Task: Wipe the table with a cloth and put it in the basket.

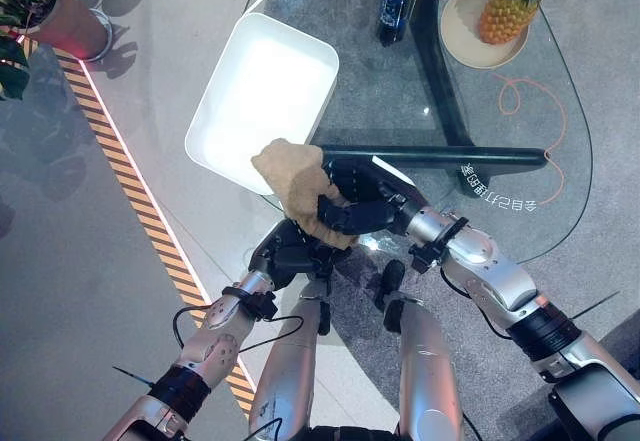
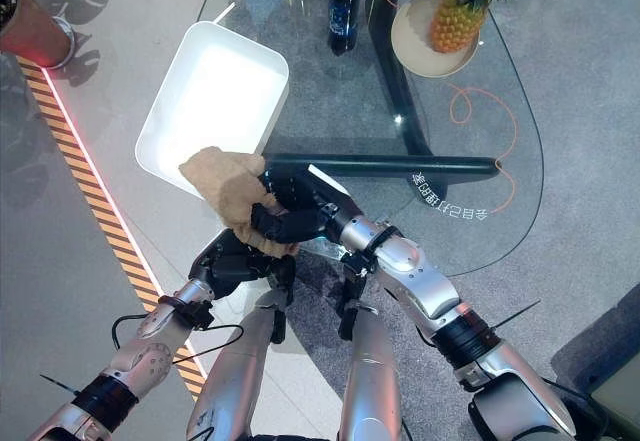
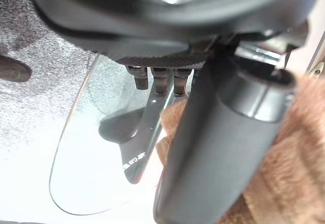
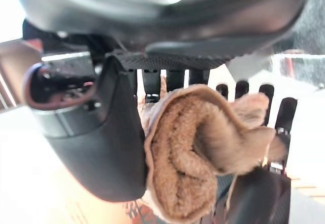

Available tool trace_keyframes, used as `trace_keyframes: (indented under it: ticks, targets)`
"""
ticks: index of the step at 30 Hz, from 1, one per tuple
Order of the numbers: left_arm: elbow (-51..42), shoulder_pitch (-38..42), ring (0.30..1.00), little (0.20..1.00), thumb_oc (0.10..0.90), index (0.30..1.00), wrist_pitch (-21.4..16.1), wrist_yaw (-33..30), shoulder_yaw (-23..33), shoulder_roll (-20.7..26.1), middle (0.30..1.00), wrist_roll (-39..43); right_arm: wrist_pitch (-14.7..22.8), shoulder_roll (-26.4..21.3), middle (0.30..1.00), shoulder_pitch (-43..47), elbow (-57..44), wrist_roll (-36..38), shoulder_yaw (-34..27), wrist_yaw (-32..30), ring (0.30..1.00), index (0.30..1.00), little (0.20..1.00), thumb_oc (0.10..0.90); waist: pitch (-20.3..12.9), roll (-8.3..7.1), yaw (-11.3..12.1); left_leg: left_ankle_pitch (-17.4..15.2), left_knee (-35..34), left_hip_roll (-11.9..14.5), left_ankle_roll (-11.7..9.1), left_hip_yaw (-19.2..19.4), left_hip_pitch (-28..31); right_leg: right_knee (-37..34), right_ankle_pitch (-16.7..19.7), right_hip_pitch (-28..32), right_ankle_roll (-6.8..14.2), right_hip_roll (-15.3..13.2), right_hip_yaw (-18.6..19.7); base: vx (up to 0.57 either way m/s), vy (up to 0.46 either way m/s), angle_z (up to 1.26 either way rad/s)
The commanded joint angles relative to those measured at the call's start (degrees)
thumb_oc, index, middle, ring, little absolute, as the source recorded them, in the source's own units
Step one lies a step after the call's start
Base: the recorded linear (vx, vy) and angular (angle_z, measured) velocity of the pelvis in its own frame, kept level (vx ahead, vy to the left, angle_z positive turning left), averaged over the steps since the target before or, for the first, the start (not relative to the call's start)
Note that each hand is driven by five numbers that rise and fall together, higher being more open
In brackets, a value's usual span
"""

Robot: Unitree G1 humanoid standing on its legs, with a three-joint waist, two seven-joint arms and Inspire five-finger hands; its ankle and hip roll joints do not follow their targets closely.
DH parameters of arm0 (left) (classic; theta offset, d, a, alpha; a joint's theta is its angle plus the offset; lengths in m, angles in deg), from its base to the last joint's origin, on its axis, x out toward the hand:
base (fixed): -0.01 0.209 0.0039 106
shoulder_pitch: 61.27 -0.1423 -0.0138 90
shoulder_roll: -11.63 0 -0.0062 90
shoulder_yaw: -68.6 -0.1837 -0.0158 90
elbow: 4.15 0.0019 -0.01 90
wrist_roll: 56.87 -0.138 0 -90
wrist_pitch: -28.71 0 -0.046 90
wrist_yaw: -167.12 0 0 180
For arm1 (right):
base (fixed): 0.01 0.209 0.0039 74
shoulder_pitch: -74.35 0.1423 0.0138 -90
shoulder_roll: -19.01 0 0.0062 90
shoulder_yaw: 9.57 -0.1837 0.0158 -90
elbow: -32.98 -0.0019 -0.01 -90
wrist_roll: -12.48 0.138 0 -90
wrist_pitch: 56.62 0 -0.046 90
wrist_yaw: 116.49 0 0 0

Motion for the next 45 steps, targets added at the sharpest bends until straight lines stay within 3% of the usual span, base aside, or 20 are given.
trace_keyframes:
  ticks: [1, 12, 22, 33, 45]
  targets:
    - [-8.1, -3.2, 0.9, 0.9, 0.8, 0.9, -0.1, 5.0, 1.4, -0.5, 0.9, 0.7, 9.9, 1.6, 0.3, 3.4, -11.0, 3.0, -4.6, -0.4, 0.3, 0.3, 0.2, 0.1, -1.2, 0.57, -0.2, -9.0, 6.3, -1.1, 2.2, 3.8, 2.1, -3.9, 3.7, 1.9, 2.0, 2.0, 1.8, 0.0, 0.0, 0.0]
    - [-4.4, -6.3, 0.9, 0.9, 0.8, 0.9, 1.3, 11.8, 3.9, 0.5, 0.9, 2.2, 14.1, -0.9, 0.3, 0.0, -8.6, 2.5, -11.4, -2.3, 0.3, 0.3, 0.2, 0.1, -1.2, 0.53, -1.2, -9.7, 7.0, -0.5, 2.2, 4.8, 2.0, -3.2, 3.3, 1.4, 1.9, 2.2, 2.2, 0.01, 0.002, -0.05]
    - [-13.2, -5.8, 0.9, 0.9, 0.8, 0.9, 1.1, 21.0, 6.0, -0.2, 0.9, 17.3, 13.2, -0.5, 0.3, -3.4, -6.9, -0.5, -10.4, -2.6, 0.3, 0.3, 0.2, 0.1, -1.2, 0.28, -1.4, -9.6, 7.3, -0.3, 2.3, 5.0, -0.1, -3.0, 3.5, -0.6, 1.9, 2.4, 2.5, 0.0, -0.008, -0.04]
    - [-19.6, -3.2, 0.9, 0.9, 0.8, 0.9, 1.9, 17.0, 7.2, -1.5, 0.9, 18.9, 10.6, 0.9, 0.3, -4.3, -7.0, -1.2, -7.4, -1.4, 0.3, 0.3, 0.2, 0.1, -1.2, 0.01, -1.0, -8.9, 7.2, -1.0, 2.2, 4.2, -2.2, -3.1, 3.9, -2.2, 2.0, 2.5, 2.4, 0.0, -0.003, 0.0]
    - [-19.3, -0.2, 0.9, 0.9, 0.8, 0.9, 3.6, 10.1, 4.8, -2.5, 0.9, 15.6, 4.4, 3.8, 0.3, -3.0, -7.6, -2.1, 2.0, 6.5, 0.3, 0.3, 0.2, 0.1, -1.2, -0.14, -0.6, -7.8, 6.5, -1.9, 2.1, 2.8, -3.3, -4.1, 4.6, -3.2, 2.0, 3.2, 2.9, 0.0, 0.0, 0.0]
